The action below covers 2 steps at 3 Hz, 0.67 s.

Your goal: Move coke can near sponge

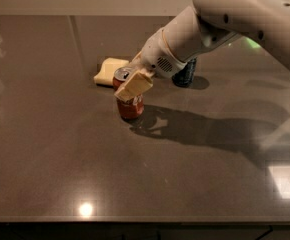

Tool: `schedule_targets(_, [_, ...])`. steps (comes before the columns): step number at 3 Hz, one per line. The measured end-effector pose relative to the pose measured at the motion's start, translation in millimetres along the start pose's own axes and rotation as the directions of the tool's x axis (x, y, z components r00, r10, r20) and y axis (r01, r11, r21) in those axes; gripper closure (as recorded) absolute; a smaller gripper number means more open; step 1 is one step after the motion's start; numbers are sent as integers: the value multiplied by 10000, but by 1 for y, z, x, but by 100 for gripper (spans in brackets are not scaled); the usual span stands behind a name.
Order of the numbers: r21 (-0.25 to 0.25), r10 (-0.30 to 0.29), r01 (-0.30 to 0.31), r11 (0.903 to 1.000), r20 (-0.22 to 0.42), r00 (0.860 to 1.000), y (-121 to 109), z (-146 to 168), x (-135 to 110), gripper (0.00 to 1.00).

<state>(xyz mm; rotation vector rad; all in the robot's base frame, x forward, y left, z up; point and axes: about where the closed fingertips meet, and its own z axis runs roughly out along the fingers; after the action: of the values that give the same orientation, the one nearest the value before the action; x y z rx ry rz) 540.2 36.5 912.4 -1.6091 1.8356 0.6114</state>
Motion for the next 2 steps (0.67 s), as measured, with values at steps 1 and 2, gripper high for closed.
schedule_targets(1, [348,150,-147,9993,-99,9998,-22,13,-7,100])
schedule_targets(2, [682,256,-246,9974,-140,9996,-44,19,-12,100])
